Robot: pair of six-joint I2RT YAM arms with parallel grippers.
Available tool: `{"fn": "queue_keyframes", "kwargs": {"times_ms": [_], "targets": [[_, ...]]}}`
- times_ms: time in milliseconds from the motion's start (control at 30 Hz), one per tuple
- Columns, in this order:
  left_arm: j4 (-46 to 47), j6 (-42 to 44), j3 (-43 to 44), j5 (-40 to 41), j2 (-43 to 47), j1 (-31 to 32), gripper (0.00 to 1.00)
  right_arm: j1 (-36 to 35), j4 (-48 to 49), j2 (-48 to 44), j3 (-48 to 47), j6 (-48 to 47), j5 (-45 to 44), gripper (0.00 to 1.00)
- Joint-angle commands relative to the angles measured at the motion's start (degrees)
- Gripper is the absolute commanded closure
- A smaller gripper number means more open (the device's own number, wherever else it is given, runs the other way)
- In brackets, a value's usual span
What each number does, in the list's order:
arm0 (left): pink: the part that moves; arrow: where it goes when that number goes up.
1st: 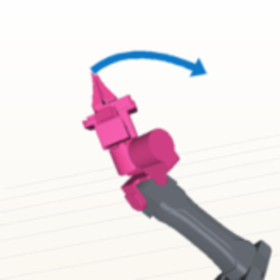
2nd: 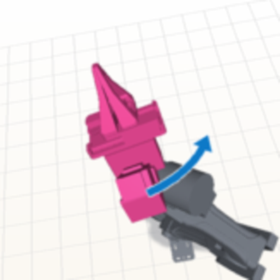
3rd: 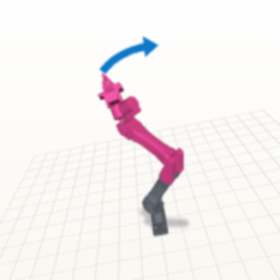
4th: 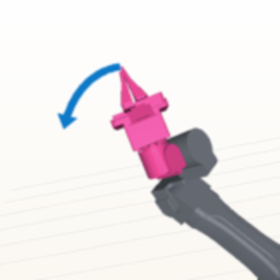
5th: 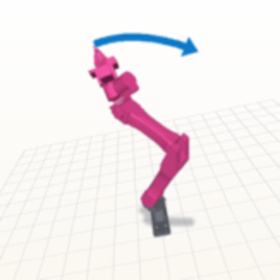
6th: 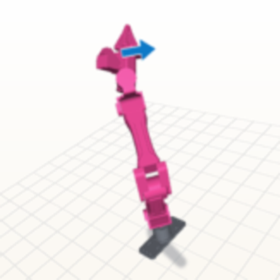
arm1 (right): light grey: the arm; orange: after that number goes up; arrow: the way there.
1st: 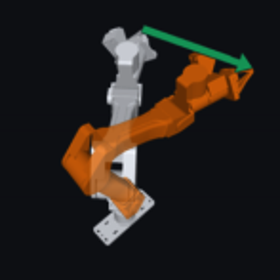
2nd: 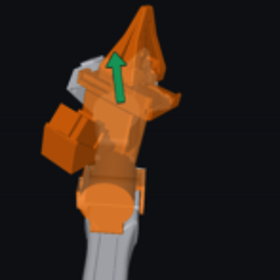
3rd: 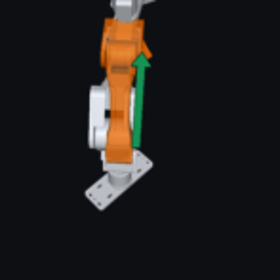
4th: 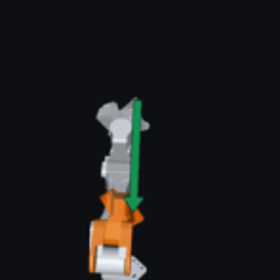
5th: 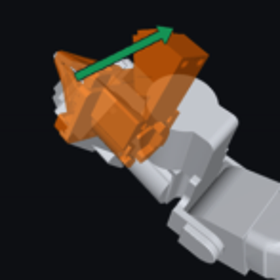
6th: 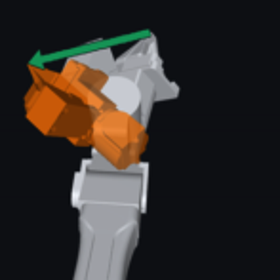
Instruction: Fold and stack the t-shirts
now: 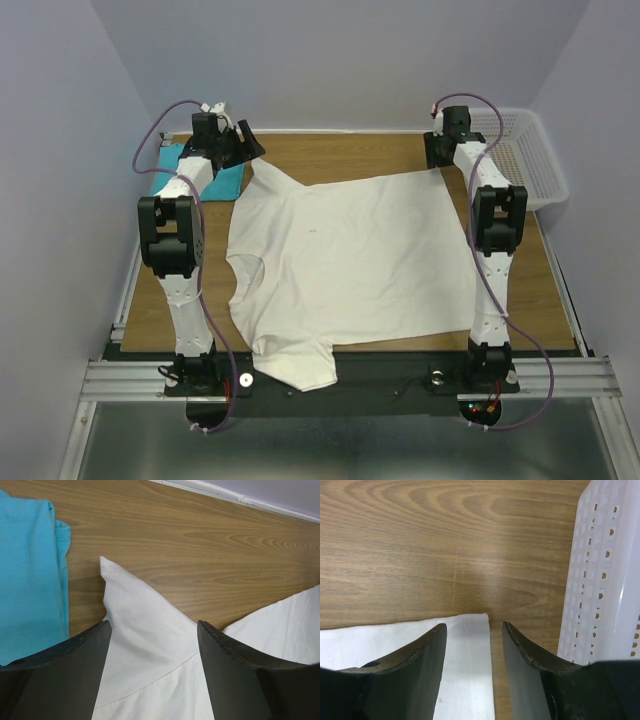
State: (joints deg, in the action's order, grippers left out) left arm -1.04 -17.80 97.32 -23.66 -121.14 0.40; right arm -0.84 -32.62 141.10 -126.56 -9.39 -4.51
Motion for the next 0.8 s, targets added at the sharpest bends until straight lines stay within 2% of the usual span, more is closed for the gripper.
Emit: {"fn": "queue_keyframes", "kwargs": {"times_ms": [0,567,700,767], "targets": [[2.8,1.3,-0.9,-1.2,2.5,0.0,0.20,-0.5,0.9,0.7,0.9,-1.1,-2.1,0.45],[4.2,0.3,-2.7,-1.5,4.3,-1.6,0.20,-0.6,0.8,4.0,0.0,-0.9,-2.3,0.47],[4.3,0.3,-2.9,-1.7,4.7,-1.6,0.20,-0.6,0.6,4.5,0.5,-0.2,-0.9,0.56],[4.3,0.3,-3.0,-1.7,4.9,-1.8,0.20,-0.5,0.5,4.7,0.7,0.3,-0.1,0.64]]}}
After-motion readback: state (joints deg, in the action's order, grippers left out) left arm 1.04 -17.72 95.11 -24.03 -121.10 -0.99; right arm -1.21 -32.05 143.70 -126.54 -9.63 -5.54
